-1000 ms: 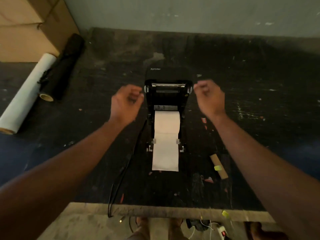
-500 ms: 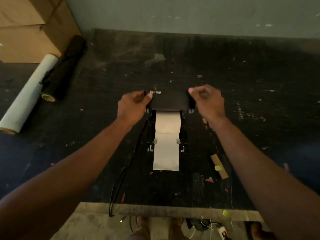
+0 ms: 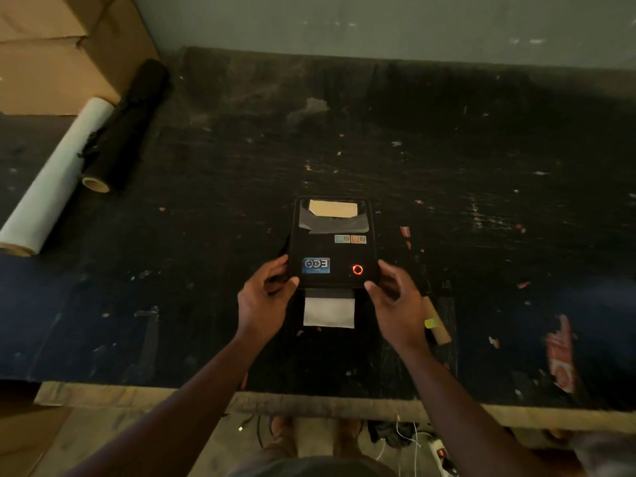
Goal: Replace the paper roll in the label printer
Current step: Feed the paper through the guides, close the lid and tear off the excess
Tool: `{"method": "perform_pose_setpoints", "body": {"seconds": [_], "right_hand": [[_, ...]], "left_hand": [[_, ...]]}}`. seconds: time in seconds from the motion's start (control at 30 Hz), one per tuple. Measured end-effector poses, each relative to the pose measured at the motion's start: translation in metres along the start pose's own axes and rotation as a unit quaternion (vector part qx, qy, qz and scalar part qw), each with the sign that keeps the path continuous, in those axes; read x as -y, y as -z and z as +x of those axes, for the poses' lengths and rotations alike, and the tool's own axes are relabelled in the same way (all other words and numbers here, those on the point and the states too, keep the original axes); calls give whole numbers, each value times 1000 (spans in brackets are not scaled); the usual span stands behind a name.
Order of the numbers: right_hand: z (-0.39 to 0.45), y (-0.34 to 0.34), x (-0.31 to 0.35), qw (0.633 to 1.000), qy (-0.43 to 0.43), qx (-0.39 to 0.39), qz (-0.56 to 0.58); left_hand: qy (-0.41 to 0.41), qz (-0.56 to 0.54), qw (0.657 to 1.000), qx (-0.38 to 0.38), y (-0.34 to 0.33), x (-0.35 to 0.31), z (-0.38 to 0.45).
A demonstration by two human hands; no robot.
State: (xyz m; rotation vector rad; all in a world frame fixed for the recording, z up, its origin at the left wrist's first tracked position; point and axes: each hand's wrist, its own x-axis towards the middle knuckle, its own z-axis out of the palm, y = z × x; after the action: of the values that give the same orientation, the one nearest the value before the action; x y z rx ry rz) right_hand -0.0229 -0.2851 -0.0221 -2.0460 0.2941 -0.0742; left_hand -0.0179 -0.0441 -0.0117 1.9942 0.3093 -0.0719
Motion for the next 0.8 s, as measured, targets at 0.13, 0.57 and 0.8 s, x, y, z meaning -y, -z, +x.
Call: {"method": "perform_pose_setpoints", "body": {"seconds": [0.13,0.57,0.8], "right_hand": [[1,1,-5,1000,-3,17,13],[2,-3,-12,998,-8,26,53],[3,-3,-15,998,-7,24,58]], "left_hand": [[-12,13,1000,8,-1,9,2],[-29,11,999,19,-1,22,6],[-25,10,1000,16,-3,22,6]]}}
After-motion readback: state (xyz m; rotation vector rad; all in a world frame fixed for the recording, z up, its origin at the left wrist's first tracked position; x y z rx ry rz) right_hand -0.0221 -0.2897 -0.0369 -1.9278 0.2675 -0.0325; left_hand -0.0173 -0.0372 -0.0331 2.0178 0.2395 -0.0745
